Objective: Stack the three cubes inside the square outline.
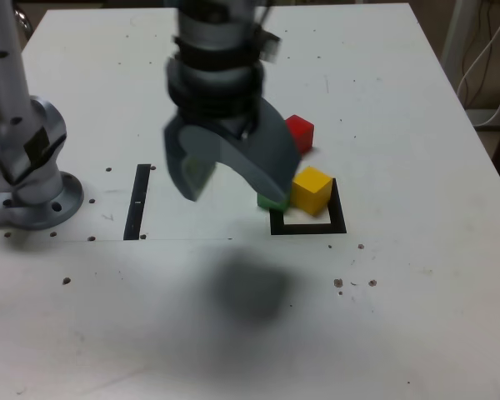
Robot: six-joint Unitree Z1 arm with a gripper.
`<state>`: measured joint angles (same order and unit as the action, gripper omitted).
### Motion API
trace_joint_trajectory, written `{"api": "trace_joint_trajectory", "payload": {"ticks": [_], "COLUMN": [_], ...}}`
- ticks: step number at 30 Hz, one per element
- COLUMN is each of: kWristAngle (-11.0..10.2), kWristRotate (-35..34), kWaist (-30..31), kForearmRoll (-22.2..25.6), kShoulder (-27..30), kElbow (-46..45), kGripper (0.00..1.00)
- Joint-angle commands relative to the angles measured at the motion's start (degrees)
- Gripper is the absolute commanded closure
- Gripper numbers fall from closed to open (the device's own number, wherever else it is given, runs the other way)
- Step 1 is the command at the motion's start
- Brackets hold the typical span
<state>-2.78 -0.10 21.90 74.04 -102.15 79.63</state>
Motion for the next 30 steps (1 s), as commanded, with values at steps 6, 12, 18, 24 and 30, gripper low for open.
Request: {"api": "trace_joint_trajectory", "payload": {"ticks": [6,12,18,24,30], "kWristAngle": [-0.50,-1.24,-2.79,-3.34,-3.60], "kWristRotate": [2.35,6.64,11.72,16.81,21.95], "kWaist": [0.81,2.04,1.84,-0.08,-3.25], "kForearmRoll": [0.24,0.14,-1.39,-4.23,-5.15], "kShoulder": [-7.33,-15.68,-19.84,-22.02,-23.50], "kElbow": [7.40,15.85,18.78,19.01,19.23], "kGripper": [0.02,0.02,0.02,0.02,0.02]}}
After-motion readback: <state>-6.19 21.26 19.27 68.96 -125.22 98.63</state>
